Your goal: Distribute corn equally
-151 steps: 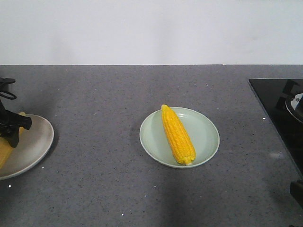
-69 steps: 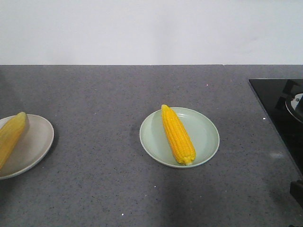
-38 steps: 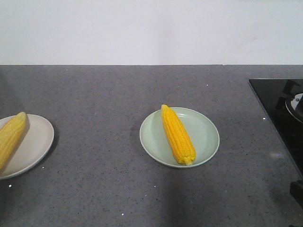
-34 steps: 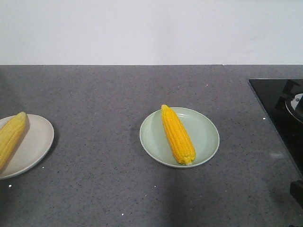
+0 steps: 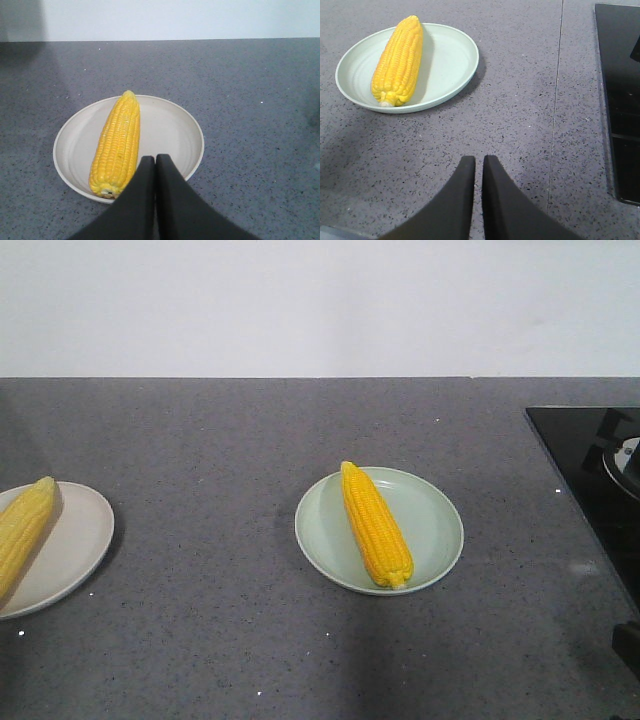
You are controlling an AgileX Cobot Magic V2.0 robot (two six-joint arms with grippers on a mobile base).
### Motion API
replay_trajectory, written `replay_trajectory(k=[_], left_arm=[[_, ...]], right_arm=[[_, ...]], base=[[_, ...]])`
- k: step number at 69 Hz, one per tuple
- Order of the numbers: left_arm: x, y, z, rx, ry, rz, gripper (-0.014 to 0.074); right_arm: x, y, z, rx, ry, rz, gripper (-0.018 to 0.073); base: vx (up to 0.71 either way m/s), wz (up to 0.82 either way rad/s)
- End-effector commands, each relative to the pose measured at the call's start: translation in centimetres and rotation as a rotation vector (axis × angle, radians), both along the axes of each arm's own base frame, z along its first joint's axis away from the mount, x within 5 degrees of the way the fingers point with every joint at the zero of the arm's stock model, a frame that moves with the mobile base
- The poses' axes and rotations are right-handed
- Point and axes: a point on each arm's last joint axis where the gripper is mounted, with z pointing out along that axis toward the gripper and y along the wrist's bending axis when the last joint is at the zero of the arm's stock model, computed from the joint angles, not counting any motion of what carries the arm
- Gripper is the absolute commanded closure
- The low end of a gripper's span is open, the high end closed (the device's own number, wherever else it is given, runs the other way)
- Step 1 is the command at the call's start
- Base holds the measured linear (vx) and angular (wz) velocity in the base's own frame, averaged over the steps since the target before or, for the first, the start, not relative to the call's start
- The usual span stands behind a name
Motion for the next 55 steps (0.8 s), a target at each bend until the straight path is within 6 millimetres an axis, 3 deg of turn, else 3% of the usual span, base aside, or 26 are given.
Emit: replay_trajectory(k=[1,14,37,55], left_arm=[[0.3,0.1,1.5,0.016,-0.104,0.007,0.0606],[0.4,0.0,0.0,0.017,-0.145,-0.012,0.0606],[-1.7,0.0,-3.7,-0.007,-0.268,-0.003,0.0606],[-2.7,0.1,-4.4,0.036,-0.299,-0.003,0.0606]], right_arm=[[0.3,0.1,1.4,0.008,-0.089,0.009,0.0568],[0.3,0.1,1.4,0.008,-0.089,0.009,0.0568],[0.3,0.1,1.4,0.008,-0.089,0.009,0.0568],[0.3,0.1,1.4,0.008,-0.089,0.009,0.0568]], base=[[0.00,0.00],[0.00,0.00],[0.00,0.00],[0.00,0.00]])
